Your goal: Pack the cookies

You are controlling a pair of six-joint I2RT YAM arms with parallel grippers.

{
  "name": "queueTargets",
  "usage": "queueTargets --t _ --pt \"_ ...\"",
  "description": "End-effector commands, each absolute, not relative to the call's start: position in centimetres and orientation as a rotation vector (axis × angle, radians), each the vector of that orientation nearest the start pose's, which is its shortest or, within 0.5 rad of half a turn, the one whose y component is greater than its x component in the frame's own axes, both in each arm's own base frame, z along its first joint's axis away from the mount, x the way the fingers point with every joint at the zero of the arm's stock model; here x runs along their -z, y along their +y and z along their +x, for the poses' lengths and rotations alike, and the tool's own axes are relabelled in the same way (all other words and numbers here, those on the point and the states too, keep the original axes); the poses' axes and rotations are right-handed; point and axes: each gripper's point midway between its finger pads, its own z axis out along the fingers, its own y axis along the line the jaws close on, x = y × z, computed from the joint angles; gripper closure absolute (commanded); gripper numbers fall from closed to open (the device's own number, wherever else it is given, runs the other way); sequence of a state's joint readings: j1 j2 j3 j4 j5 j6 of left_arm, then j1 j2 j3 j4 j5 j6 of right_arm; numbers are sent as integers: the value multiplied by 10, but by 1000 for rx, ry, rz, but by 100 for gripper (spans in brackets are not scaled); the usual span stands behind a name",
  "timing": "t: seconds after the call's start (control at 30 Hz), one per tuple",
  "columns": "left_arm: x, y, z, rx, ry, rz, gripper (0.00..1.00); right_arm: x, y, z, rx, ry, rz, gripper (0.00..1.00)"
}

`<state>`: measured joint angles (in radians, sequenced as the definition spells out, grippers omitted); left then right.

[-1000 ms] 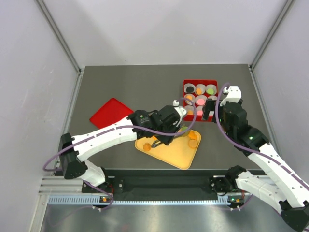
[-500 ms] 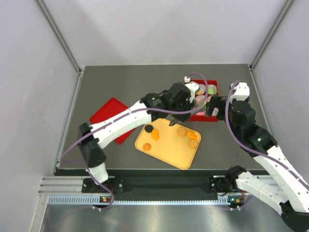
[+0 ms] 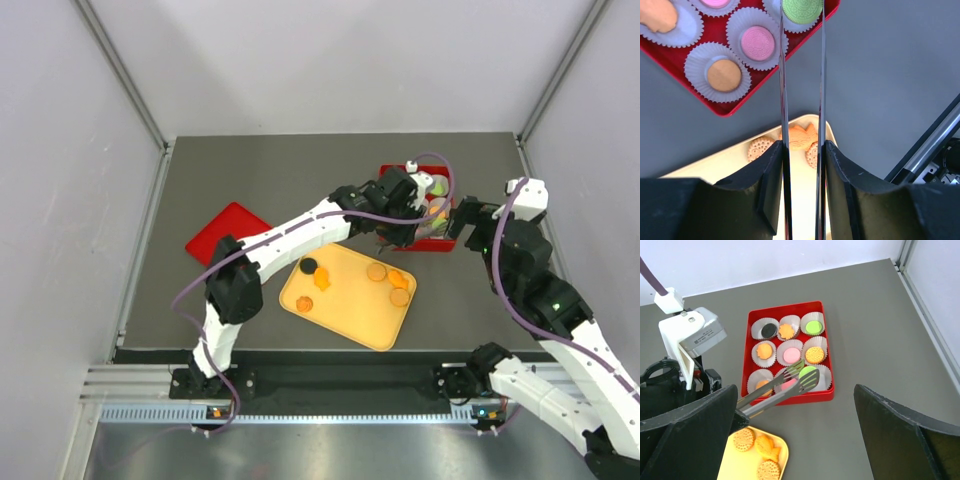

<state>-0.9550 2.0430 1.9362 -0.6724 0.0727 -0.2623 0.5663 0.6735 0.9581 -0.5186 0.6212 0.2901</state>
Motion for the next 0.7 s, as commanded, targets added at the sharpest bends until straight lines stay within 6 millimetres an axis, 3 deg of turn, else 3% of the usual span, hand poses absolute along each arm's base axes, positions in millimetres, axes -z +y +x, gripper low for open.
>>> queueTargets --t 0.0,0.4,0.67 --pt "-206 -471 302 745 2190 863 61 -333 41 250 -48 1698 237 0" --pt "-183 -475 309 753 2222 864 61 -327 43 250 -47 1714 219 0" --pt "-181 -477 309 767 2228 868 61 -327 43 251 -51 1713 218 0"
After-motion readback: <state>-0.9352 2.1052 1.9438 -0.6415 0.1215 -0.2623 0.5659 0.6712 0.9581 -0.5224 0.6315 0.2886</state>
